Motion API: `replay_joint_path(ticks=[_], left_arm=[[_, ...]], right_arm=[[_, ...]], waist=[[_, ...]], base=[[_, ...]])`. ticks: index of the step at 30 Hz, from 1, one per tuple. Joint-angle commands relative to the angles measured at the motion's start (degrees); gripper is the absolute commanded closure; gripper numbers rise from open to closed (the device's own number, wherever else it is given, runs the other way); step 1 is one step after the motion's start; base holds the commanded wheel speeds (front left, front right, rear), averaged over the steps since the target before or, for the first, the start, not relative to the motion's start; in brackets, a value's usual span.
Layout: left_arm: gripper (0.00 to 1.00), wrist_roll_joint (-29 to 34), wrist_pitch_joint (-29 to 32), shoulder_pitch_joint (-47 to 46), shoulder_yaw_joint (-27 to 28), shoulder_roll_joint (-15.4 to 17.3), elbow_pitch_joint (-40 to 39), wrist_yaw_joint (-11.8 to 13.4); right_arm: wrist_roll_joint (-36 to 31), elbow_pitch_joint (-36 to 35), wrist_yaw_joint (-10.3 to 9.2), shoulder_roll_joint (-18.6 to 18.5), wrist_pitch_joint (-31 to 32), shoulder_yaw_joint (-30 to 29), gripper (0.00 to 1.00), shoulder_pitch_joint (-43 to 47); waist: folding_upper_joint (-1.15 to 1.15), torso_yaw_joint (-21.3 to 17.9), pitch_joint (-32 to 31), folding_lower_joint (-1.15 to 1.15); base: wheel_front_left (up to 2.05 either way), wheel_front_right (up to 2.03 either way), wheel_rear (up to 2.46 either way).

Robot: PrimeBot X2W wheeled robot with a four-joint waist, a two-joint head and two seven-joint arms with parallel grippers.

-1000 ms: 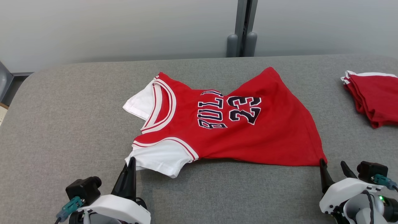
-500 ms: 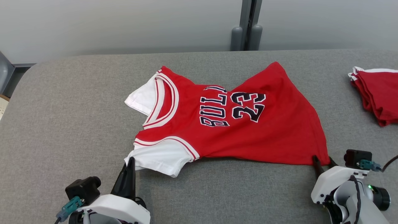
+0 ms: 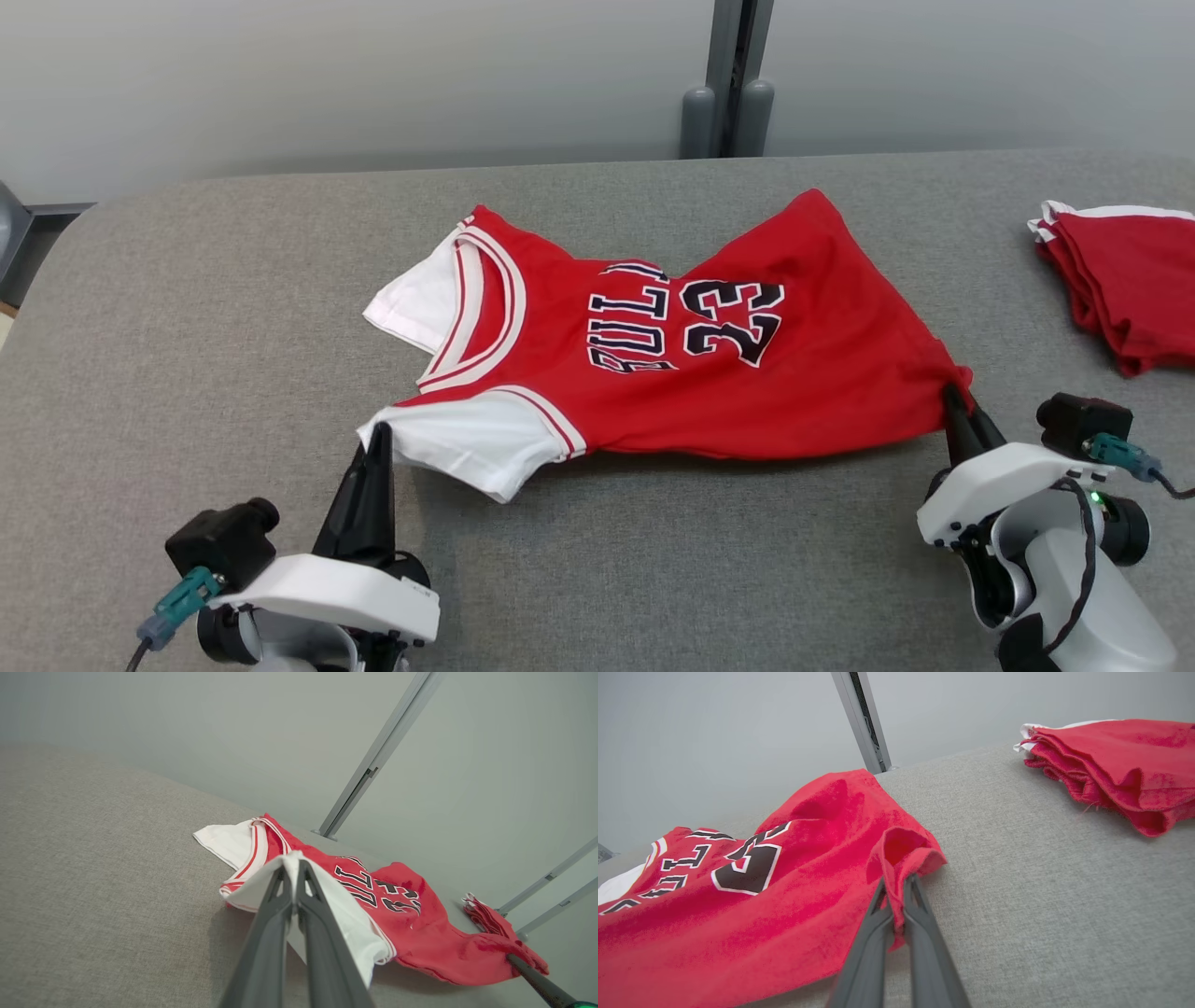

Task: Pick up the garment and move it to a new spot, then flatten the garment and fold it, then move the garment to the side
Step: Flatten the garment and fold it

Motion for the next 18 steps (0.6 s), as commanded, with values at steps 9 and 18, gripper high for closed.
replay_joint_path(ticks=[9,18], left_arm=[[1.00,-3.05,-2.59,-5.25,2.49,0.12,-6.28,-3.38],[1.00,-4.57,-1.39,-8.75,4.60,1.36,-21.03,-3.36]], right_arm=[[10.14,-17.66,0.01,-1.79,0.24,3.68,1.00,2.85],[18.41,-44.59,0.01,-5.82,4.89,3.51,1.00,10.32]], waist=[[0.00,-2.21,-1.96,0.00],[0.00,-4.10,-4.13,0.00]], base=[[0.00,0.00,0.00],[0.00,0.00,0.00]])
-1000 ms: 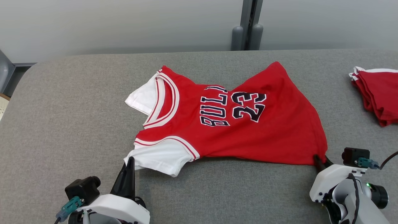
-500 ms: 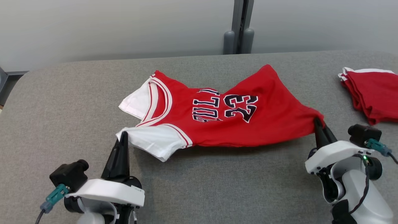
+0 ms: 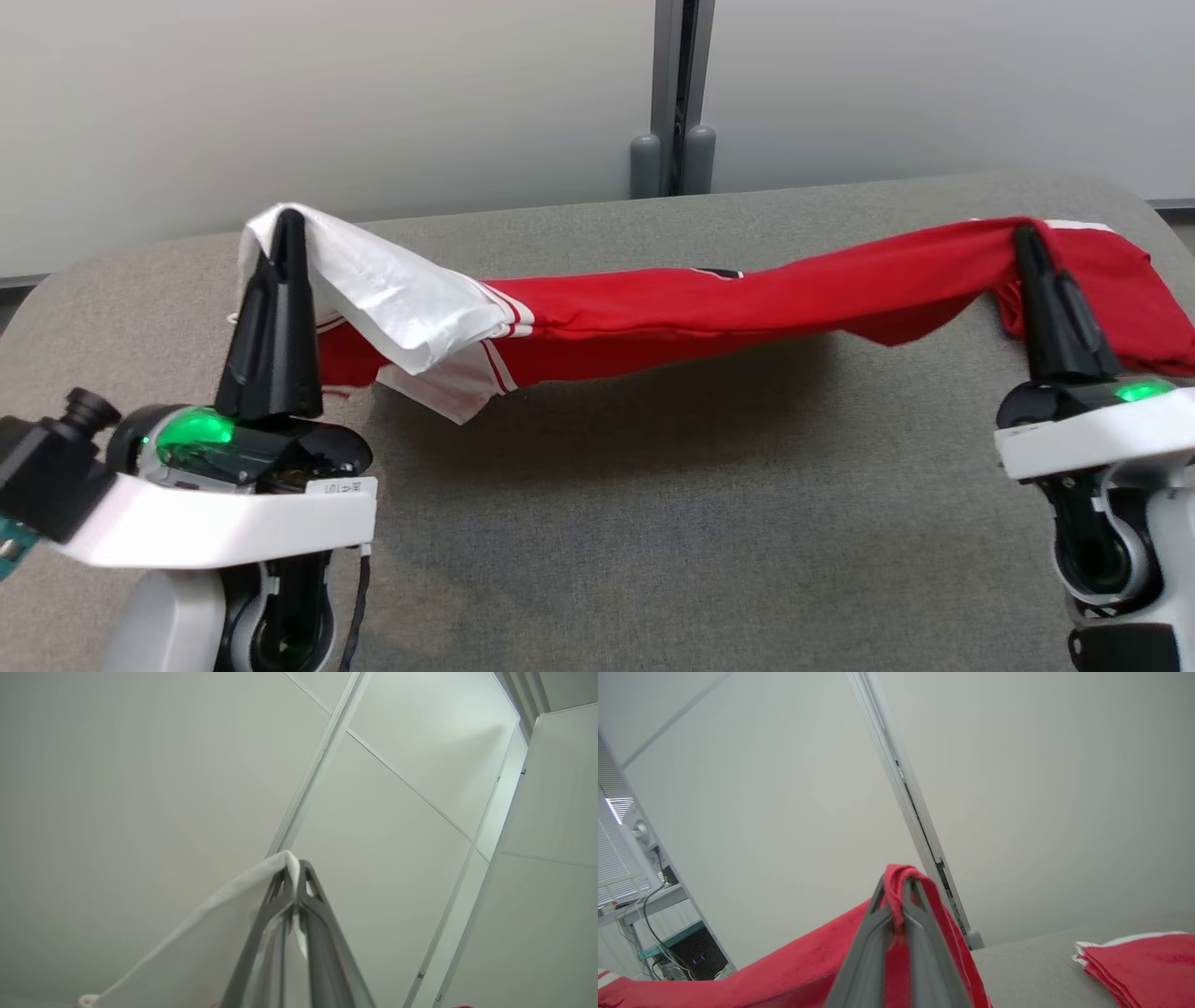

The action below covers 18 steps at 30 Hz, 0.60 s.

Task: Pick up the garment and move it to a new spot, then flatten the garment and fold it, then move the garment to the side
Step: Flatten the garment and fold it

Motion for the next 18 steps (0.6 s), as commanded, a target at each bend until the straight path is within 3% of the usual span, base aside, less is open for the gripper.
replay_joint_path(ticks=[1,11,18], left_arm=[[1.00,0.21,0.34,-1.15,0.34,0.56,-2.29,0.46],[1.00,3.67,6.21,-7.12,0.65,4.62,-19.18,2.79],[1.00,5.07,12.15,-13.50,-0.87,6.99,-21.97,3.21]], right_arm=[[0.47,-3.45,0.01,-0.82,0.57,-0.78,1.00,1.38],[2.57,-28.88,0.01,-0.24,7.40,-8.24,1.00,8.03],[0.95,-34.07,0.01,1.21,12.07,-11.50,1.00,9.89]], waist=[[0.00,-0.46,-0.47,0.00],[0.00,-1.60,-0.66,0.00],[0.00,-1.74,2.04,0.00]], base=[[0.00,0.00,0.00],[0.00,0.00,0.00],[0.00,0.00,0.00]])
